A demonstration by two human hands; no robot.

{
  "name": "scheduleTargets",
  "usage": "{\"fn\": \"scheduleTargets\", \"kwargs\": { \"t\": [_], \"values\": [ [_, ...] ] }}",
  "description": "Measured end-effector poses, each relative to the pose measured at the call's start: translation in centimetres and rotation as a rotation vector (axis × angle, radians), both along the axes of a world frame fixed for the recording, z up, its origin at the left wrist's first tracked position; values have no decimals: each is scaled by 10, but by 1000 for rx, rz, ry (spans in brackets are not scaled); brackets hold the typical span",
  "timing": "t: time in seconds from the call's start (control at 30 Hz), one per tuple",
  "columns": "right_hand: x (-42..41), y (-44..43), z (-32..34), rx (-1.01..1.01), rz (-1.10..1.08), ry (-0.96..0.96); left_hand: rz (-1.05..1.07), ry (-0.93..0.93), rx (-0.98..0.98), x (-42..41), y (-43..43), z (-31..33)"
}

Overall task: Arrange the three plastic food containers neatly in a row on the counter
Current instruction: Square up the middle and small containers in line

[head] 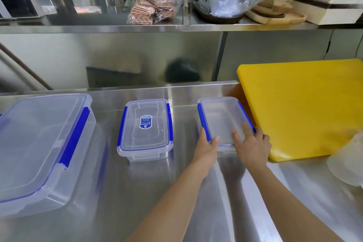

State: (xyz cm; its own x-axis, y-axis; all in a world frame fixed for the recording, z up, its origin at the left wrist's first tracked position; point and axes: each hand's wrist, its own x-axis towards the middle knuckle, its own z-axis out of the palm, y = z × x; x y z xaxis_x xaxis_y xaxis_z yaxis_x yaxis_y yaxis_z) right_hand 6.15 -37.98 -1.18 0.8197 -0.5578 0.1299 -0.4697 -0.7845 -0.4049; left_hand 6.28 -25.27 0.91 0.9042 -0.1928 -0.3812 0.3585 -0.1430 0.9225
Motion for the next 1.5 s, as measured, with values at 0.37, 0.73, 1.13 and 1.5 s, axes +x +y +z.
{"fn": "scheduleTargets", "kwargs": {
  "t": [0.37,0.73,1.13,1.5],
  "values": [
    [12,-13,1,-22,20,17,1,2,40,12,-14,-4],
    [8,12,11,-142,108,-172,196,-657,591,12,29,15],
    [17,35,-6,-283,346,141,-31,-560,1256,18,123,-19],
    [17,140,1,690,569,-23,466,-342,977,26,166,-17]
  ]
}}
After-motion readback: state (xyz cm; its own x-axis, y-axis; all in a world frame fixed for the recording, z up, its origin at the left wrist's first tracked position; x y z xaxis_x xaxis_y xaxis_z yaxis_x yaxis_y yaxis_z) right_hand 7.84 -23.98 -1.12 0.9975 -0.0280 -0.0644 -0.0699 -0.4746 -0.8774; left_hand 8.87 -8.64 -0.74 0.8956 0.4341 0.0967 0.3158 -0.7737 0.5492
